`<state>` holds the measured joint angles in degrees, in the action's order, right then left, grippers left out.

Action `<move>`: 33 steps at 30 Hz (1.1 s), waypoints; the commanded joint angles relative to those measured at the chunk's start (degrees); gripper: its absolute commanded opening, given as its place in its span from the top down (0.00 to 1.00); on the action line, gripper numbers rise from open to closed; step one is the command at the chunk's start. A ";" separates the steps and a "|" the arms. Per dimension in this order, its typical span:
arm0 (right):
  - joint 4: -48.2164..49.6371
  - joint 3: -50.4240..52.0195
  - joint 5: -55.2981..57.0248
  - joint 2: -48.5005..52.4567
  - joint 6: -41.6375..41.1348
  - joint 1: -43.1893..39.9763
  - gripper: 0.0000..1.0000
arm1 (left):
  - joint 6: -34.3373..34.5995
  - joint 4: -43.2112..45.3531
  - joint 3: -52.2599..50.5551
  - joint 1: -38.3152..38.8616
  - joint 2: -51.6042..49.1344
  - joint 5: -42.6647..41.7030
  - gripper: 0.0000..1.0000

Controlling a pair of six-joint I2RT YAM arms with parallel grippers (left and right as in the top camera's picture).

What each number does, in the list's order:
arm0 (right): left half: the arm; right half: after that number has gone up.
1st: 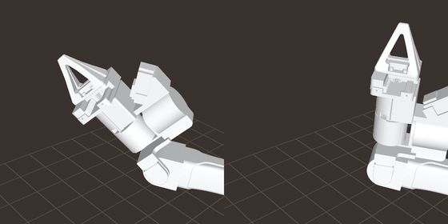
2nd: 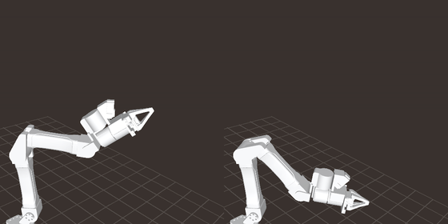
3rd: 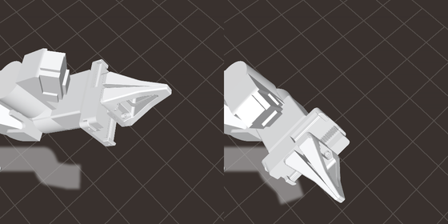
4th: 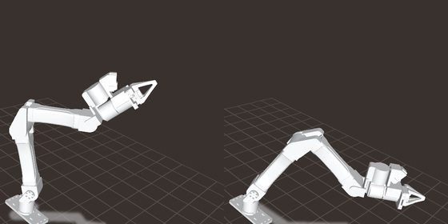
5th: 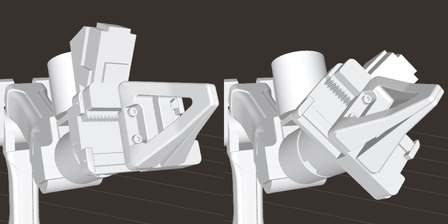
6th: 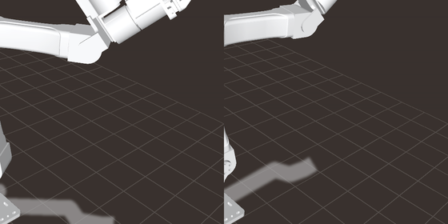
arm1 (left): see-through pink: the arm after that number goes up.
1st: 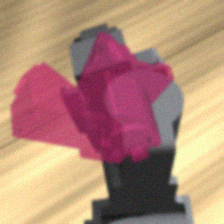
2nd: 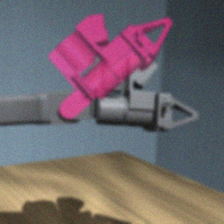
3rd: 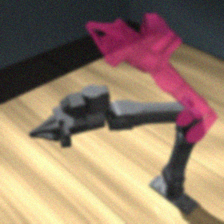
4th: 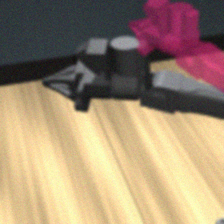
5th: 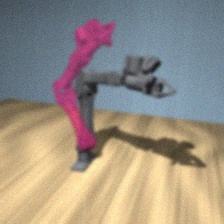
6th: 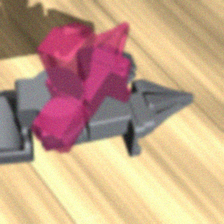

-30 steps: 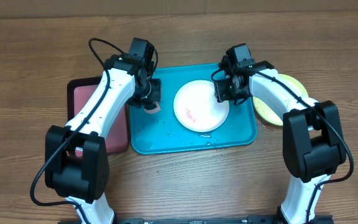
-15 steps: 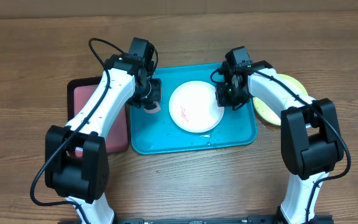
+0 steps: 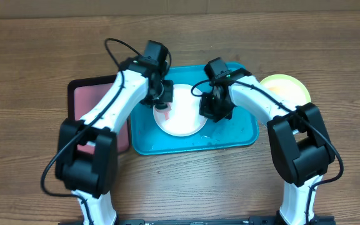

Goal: Clean dirty plates on tray and stack at the side
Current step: 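Scrub the white plate with the sponge while right gripper holds its rim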

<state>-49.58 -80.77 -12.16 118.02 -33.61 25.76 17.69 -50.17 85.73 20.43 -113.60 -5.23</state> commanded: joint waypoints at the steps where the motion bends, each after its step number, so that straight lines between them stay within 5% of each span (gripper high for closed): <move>1: 0.22 2.80 1.99 1.27 -4.61 0.81 0.96 | 0.61 -0.22 -0.35 1.14 -4.50 1.88 0.96; 10: 0.90 2.82 2.05 1.27 -4.55 0.81 0.96 | 2.95 -1.88 -0.35 1.88 -12.35 0.09 0.96; 16: 1.40 2.82 2.23 1.27 -4.52 0.81 0.96 | -20.28 -2.45 -0.31 2.12 -12.26 -29.14 0.96; 19: 1.51 2.82 2.23 1.27 -4.52 0.81 0.96 | -24.33 -1.79 -0.15 2.10 -12.26 -35.63 0.96; 21: 1.49 2.82 2.23 1.27 -4.31 0.81 0.96 | -21.59 0.33 0.17 2.03 -12.26 -32.48 0.96; 29: 1.49 2.82 2.23 1.27 -4.13 0.83 0.96 | 1.66 2.75 4.22 1.07 -12.26 7.87 0.96; 33: 1.49 2.82 2.23 1.27 -4.13 0.83 0.96 | 7.26 0.98 8.74 1.44 -12.26 22.32 0.96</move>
<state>-47.35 -80.03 -12.67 117.80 -37.47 26.09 15.99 -48.49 91.68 23.16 -124.09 -9.45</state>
